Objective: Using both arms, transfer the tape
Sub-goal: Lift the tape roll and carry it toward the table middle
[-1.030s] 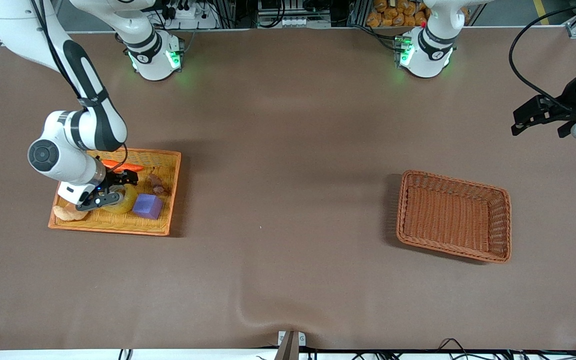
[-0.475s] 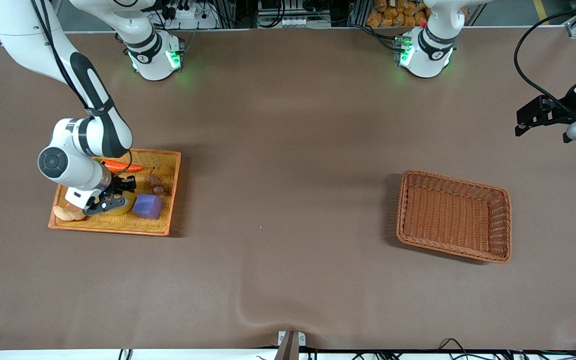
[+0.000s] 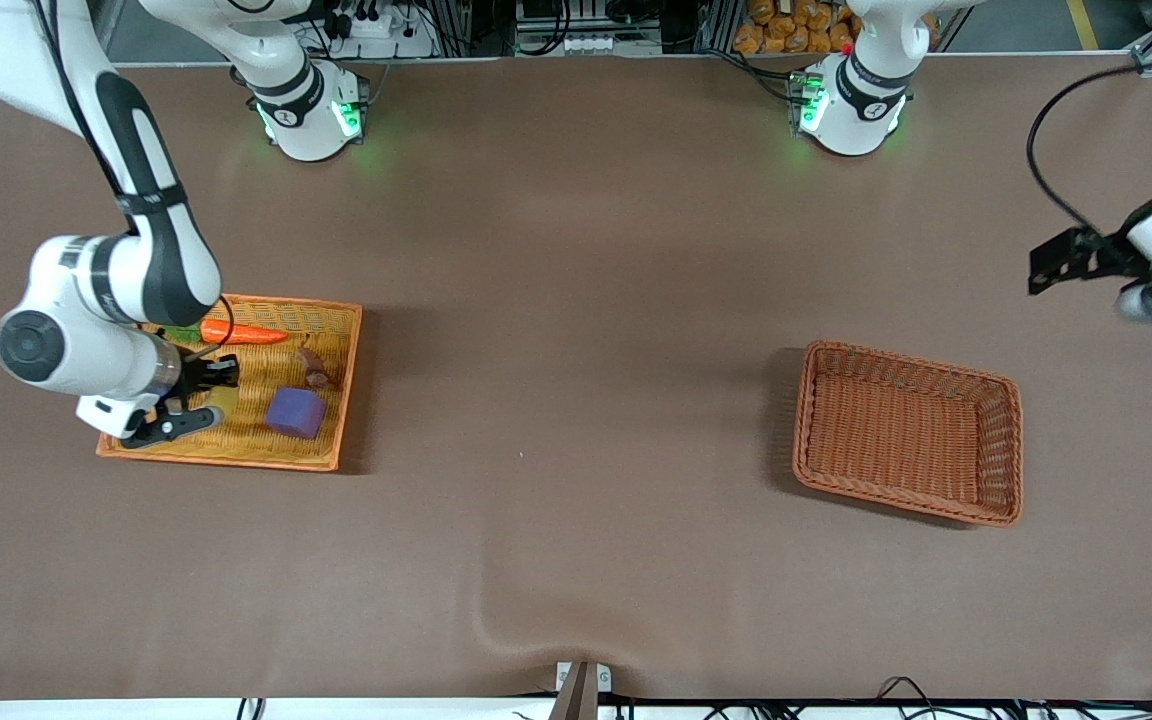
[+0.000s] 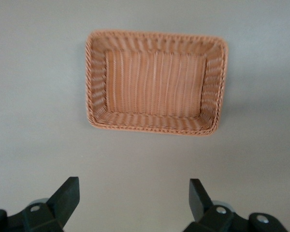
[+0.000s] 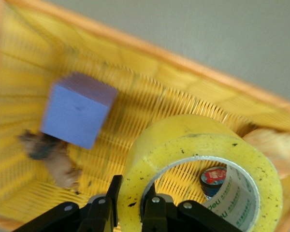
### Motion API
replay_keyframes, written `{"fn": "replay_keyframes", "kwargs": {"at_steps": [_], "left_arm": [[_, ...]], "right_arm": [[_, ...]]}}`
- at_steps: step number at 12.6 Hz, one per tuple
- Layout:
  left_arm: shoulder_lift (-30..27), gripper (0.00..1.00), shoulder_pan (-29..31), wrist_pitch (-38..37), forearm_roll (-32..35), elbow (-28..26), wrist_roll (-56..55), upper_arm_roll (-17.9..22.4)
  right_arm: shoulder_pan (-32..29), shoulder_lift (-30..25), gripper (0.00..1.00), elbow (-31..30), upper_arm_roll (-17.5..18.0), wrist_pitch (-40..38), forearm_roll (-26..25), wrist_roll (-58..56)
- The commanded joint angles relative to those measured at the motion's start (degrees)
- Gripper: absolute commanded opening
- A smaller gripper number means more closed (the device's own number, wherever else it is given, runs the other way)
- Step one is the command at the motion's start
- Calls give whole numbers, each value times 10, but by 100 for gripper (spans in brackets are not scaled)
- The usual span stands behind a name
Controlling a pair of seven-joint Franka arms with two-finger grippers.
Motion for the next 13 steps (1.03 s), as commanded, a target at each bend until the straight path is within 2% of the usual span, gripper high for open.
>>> {"fn": "replay_keyframes", "kwargs": {"at_steps": [1, 3, 5, 7, 9, 10, 12, 13], "left_arm": [[46, 100, 2, -3, 16, 21, 11, -3], [45, 100, -7, -4, 29, 28, 10, -4], [45, 100, -8, -4, 41, 28, 9, -10], [45, 100, -7, -4, 40, 29, 8, -10], [49, 100, -3, -4, 38, 29, 6, -8], [51, 100, 0, -3, 38, 29, 5, -5], [61, 100, 3, 1, 38, 29, 5, 2], [62, 100, 4, 4, 29, 41, 6, 7]], "right_arm": [[55, -52, 0, 43, 16, -53, 0, 16], [117, -44, 0, 96, 19, -104, 26, 92], [159, -18, 0, 150, 19, -111, 159, 149], [240, 50, 0, 229, 17, -109, 145, 214], [292, 126, 0, 302, 20, -109, 102, 303], [321, 166, 0, 339, 19, -108, 97, 344], [358, 227, 0, 387, 21, -75, 99, 460], [382, 244, 0, 393, 21, -48, 99, 476]]}}
